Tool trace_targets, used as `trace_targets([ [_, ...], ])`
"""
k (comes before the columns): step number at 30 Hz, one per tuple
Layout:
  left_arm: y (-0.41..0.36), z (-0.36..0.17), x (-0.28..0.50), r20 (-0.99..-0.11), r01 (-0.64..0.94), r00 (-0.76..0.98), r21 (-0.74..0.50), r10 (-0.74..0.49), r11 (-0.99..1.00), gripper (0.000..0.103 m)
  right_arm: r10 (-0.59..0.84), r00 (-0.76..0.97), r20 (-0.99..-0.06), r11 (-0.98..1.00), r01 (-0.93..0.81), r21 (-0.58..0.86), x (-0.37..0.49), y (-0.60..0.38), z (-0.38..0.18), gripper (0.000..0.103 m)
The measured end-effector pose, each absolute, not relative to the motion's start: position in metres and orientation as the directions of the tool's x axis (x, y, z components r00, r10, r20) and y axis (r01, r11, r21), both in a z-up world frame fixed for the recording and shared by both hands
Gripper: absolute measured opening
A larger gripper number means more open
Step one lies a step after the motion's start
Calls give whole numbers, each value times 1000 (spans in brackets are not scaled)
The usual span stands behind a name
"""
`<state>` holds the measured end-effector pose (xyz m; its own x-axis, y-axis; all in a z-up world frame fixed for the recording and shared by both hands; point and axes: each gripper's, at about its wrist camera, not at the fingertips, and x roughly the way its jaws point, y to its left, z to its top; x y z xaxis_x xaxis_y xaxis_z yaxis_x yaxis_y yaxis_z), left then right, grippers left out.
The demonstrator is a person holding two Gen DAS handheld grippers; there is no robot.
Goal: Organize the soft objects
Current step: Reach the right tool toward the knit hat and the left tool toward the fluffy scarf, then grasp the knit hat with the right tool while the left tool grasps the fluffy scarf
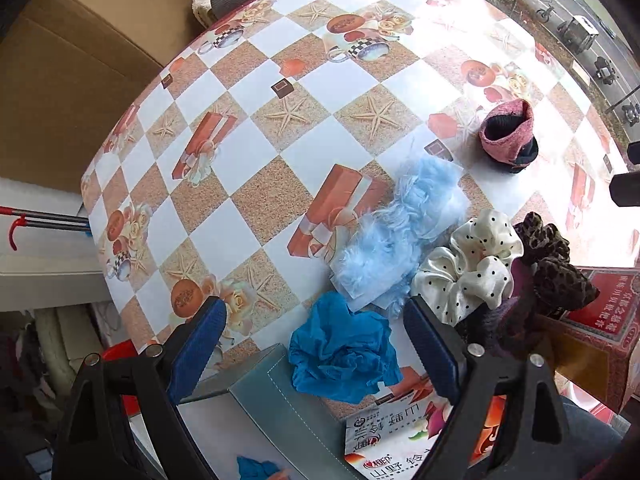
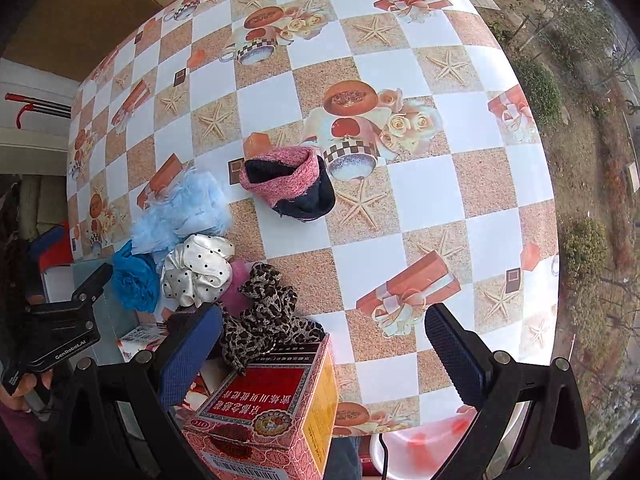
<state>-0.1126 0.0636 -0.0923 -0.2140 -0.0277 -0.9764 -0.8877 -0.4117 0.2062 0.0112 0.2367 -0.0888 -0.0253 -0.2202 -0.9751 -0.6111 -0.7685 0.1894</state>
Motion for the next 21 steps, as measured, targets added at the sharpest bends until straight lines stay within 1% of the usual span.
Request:
trace_targets([
  [5, 92, -127, -115, -993, -922, -115, 121, -38, -369, 92, -249, -21, -968, -779, -590, 213, -24, 251, -129, 102],
  [8, 105, -145, -113, -994, -935, -85, 102, -65, -339, 92, -254, -24, -967, -793, -567, 222, -44, 254, -149, 102],
  [10, 110, -156, -113, -989, -936, -113, 138, -95, -323, 92, -251, 2, -968, -812, -544, 209, -56, 250, -164, 102],
  [12, 112, -163, -118, -971, -917, -205, 234, -122, -323, 93, -228, 25, -973, -829, -529, 180, -60, 248, -175, 102],
  [14, 110, -167, -133, -946, -867, -287, 324, -152, -378, 93, -169, 64, -984, -829, -548, 106, -51, 253, -182, 102],
  [15, 107, -167, -143, -945, -840, -282, 325, -162, -434, 93, -146, 75, -986, -813, -577, 77, -41, 261, -184, 102],
  [16, 102, -164, -154, -956, -816, -250, 293, -154, -499, 93, -140, 74, -987, -790, -610, 66, -29, 270, -184, 102],
  [18, 93, -154, -170, -978, -780, -186, 205, -94, -591, 93, -125, 79, -989, -747, -663, 42, -3, 289, -181, 102],
  [21, 88, -143, -177, -990, -770, -141, 125, -23, -626, 93, -175, -9, -984, -700, -702, 131, 25, 307, -170, 102],
])
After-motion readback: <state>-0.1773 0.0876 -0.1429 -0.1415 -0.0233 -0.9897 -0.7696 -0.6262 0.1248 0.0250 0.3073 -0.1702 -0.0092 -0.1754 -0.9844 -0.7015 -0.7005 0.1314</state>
